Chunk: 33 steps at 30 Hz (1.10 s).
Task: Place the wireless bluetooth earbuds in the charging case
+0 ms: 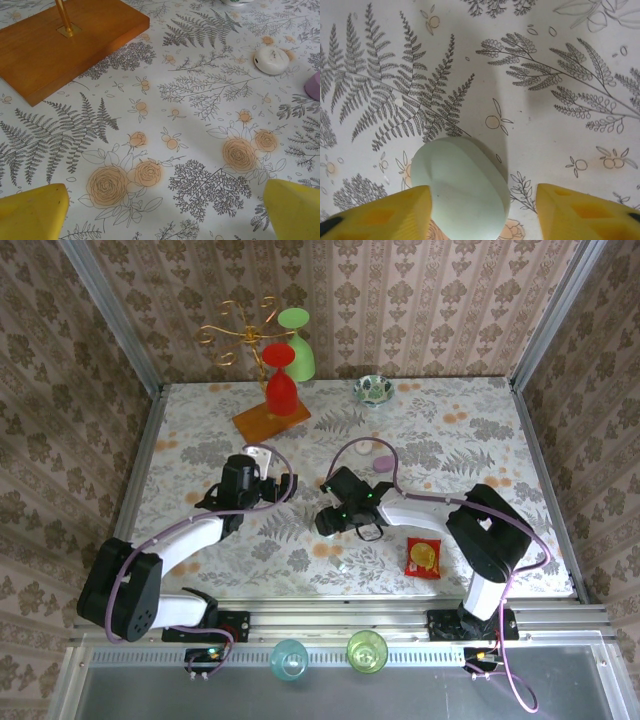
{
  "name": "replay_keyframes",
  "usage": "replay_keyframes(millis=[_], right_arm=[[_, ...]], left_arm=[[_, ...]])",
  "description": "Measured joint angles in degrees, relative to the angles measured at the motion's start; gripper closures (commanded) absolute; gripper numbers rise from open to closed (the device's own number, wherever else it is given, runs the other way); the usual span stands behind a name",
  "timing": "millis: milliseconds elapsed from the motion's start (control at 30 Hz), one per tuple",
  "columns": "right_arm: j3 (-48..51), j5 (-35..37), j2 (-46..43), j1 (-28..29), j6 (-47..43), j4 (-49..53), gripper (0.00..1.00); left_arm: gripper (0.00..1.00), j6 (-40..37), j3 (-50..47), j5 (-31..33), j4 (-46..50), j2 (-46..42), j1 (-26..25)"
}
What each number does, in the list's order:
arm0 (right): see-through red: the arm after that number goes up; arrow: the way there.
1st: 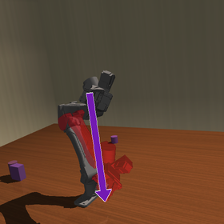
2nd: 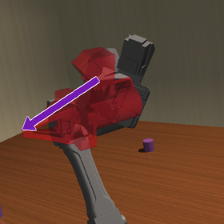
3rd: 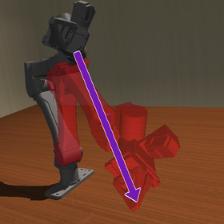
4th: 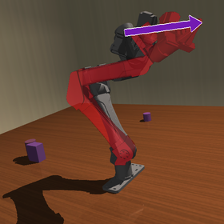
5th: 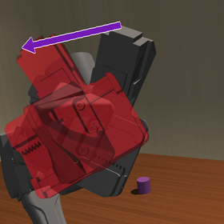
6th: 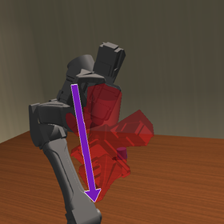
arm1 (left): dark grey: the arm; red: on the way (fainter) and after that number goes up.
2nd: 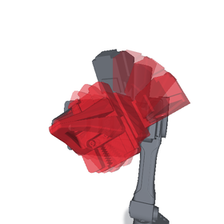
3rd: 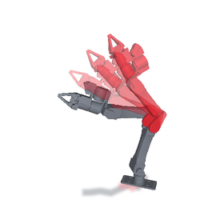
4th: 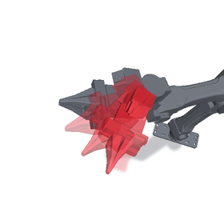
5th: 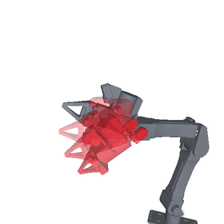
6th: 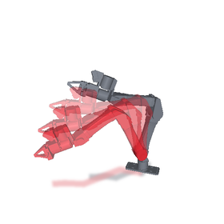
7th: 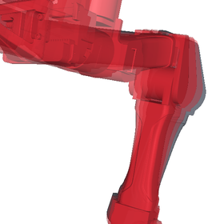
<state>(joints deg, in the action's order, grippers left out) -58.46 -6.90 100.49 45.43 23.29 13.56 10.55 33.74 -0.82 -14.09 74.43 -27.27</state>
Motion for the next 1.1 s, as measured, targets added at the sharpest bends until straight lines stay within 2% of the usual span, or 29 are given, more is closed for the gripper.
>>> replay_keyframes(millis=[67, 167, 333, 700, 1100], right_arm=[[0.6, 0.2, -0.6, 0.5, -1.2, -0.2, 0.24], [2.9, 0.2, -2.4, 2.0, -2.2, -0.2, 0.22], [4.0, 1.5, -2.8, 3.2, -2.0, 0.3, 0.27], [3.8, 4.9, -2.2, -1.8, -1.1, 0.4, 0.30], [-1.7, 5.4, 2.4, -4.9, -2.4, 0.1, 0.29]], left_arm=[[0.00, 0.0, -0.3, 0.0, 0.0, -0.3, 0.0], [0.00, 0.0, -0.4, 0.0, 0.0, -0.3, 0.2], [0.00, 0.0, -0.4, -0.1, 0.0, -0.3, 0.4], [0.00, 0.0, -0.4, -0.4, 0.0, -1.3, 0.4], [0.00, 0.0, -2.0, -0.2, 0.1, -3.5, 0.4]])
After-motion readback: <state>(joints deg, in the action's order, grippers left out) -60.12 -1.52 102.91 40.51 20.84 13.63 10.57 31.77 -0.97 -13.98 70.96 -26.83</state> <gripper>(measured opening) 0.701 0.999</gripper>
